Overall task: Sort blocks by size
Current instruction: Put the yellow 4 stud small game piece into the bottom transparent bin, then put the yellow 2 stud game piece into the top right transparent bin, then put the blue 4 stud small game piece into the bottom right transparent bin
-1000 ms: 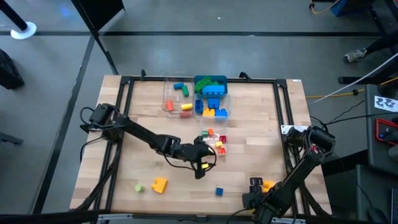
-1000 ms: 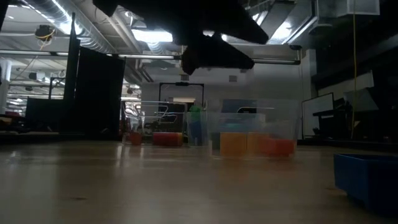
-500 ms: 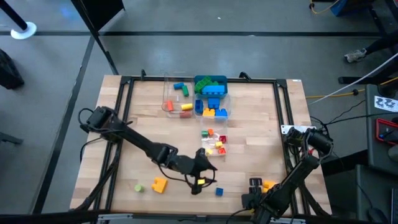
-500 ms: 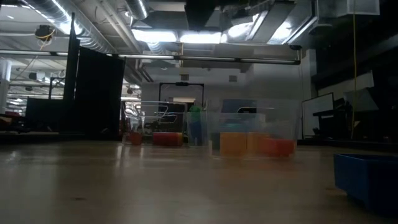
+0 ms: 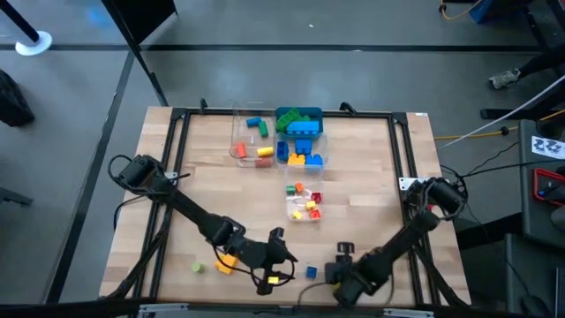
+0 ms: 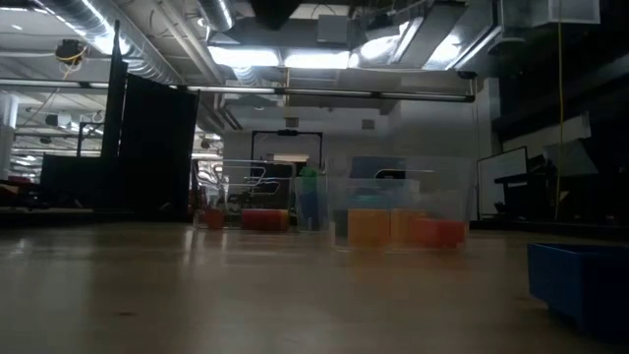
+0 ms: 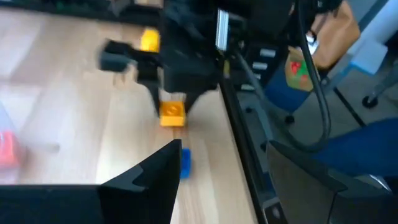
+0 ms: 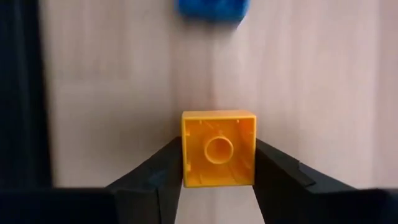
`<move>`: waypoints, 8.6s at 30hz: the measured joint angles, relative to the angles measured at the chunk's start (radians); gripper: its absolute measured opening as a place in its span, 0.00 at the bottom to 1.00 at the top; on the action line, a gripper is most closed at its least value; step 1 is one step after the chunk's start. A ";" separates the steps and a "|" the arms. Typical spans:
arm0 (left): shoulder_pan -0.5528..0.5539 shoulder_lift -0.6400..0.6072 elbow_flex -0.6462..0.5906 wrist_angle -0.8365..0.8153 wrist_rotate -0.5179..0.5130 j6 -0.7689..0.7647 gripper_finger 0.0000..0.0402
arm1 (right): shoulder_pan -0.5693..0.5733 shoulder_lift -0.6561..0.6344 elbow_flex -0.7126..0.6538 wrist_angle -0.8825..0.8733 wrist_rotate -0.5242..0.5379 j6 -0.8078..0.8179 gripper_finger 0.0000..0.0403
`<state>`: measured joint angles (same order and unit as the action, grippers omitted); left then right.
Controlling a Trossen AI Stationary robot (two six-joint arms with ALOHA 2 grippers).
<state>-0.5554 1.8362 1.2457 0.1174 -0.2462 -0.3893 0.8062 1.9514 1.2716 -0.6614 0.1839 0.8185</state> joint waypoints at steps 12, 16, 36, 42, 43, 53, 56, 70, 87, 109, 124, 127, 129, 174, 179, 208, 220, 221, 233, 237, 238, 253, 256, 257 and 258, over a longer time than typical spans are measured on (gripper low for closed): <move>-0.075 0.000 0.000 -0.117 0.000 -0.145 0.54 | -0.202 0.000 0.137 -0.097 0.002 -0.330 0.39; -0.097 0.000 0.000 -0.150 0.000 -0.195 0.54 | -0.243 0.000 0.241 -0.225 0.083 -0.420 0.42; -0.220 0.000 0.000 -0.401 0.099 -0.701 0.54 | -0.517 -0.001 0.329 -0.440 0.300 -0.596 0.47; -0.235 0.000 0.000 -0.408 0.115 -0.901 0.54 | -0.581 -0.001 0.329 -0.429 0.215 -0.596 0.47; -0.233 0.000 0.000 -0.413 0.124 -0.927 0.54 | -0.587 -0.001 0.329 -0.429 0.205 -0.595 0.47; -0.168 0.000 0.179 -0.896 0.233 -1.000 0.54 | -0.582 -0.001 0.329 -0.458 0.150 -0.595 0.47; -0.145 0.000 0.234 -1.060 0.204 -1.047 0.54 | -0.573 -0.001 0.329 -0.489 0.124 -0.596 0.47; -0.135 0.095 0.229 -1.215 0.165 -1.209 0.54 | -0.465 -0.002 0.338 -0.644 0.236 -0.577 0.47; -0.130 0.191 0.233 -1.219 0.180 -1.221 0.54 | -0.357 -0.002 0.338 -0.638 0.243 -0.507 0.47; -0.110 0.203 0.229 -1.320 0.195 -1.228 0.41 | -0.162 -0.002 0.338 -0.649 0.243 -0.456 0.47; -0.062 0.201 0.229 -1.340 0.194 -1.235 0.27 | -0.011 -0.002 0.338 -0.649 0.241 -0.397 0.47; -0.051 0.196 0.229 -1.342 0.205 -1.223 0.22 | 0.011 -0.002 0.338 -0.649 0.217 -0.395 0.47; -0.045 0.193 0.230 -1.344 0.214 -1.203 0.18 | 0.026 -0.002 0.338 -0.649 0.206 -0.377 0.47; 0.295 0.164 0.543 -1.323 -0.004 -0.576 0.00 | 0.132 -0.002 0.339 -0.737 -0.003 -0.209 0.47; 0.443 0.163 0.555 -1.245 -0.057 -0.411 0.00 | 0.131 -0.002 0.339 -0.720 -0.046 -0.209 0.47; 0.847 0.169 0.504 -0.758 0.000 -0.099 0.08 | 0.121 -0.002 0.337 -0.719 0.139 -0.149 0.47; 0.843 0.150 0.477 -0.762 0.114 -0.132 0.28 | 0.122 -0.002 0.336 -0.498 0.147 -0.171 0.47; 0.838 0.136 0.477 -0.764 0.157 -0.131 0.28 | 0.122 -0.002 0.336 -0.466 0.147 -0.171 0.47; 0.628 -0.042 0.478 -0.806 0.193 -0.101 0.21 | 0.114 0.008 0.337 -0.164 0.222 -0.168 0.47; 0.520 -0.098 0.478 -0.883 0.065 -0.112 0.19 | 0.088 0.039 0.337 -0.119 0.233 -0.150 0.47; 0.492 -0.121 0.478 -0.896 0.030 -0.126 0.19 | 0.080 0.050 0.337 -0.107 0.233 -0.145 0.47; 0.055 -0.200 0.478 -1.112 -0.251 -0.393 0.17 | -0.058 0.165 0.336 -0.082 0.164 -0.142 0.47; -0.017 -0.200 0.478 -1.112 -0.300 -0.441 0.17 | -0.079 0.176 0.338 -0.081 0.114 -0.142 0.47; -0.040 -0.200 0.478 -1.113 -0.317 -0.450 0.17 | -0.085 0.178 0.338 -0.094 0.108 -0.141 0.47; -0.060 -0.200 0.478 -1.113 -0.330 -0.467 0.17 | -0.090 0.184 0.337 -0.101 0.100 -0.142 0.47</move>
<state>-0.6154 1.6360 1.7233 -0.9960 -0.5767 -0.8560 0.7166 2.1350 1.6089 -0.7628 0.2843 0.6769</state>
